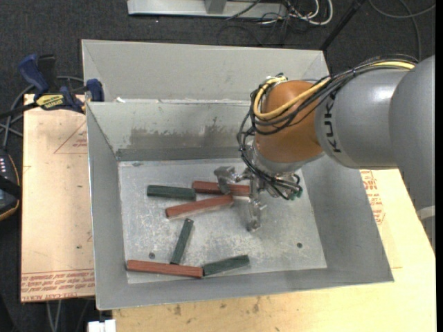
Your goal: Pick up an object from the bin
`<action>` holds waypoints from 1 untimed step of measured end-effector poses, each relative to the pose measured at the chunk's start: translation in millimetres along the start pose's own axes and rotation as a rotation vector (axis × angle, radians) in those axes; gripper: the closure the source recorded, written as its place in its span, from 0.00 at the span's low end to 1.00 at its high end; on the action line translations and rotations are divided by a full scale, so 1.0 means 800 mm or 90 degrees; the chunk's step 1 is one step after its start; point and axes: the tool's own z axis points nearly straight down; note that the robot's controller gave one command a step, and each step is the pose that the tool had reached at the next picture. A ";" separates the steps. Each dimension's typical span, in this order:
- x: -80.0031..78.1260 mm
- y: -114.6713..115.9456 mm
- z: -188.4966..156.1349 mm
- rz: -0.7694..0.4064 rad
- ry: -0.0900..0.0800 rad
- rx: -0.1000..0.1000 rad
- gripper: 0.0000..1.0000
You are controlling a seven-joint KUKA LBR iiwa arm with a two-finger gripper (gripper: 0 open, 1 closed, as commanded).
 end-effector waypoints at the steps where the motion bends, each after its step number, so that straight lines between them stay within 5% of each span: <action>1: -0.072 -0.029 0.003 -0.015 0.001 0.000 0.00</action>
Offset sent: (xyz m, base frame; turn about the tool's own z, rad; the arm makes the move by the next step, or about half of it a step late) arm 0.0587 0.0074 -0.0034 -0.0270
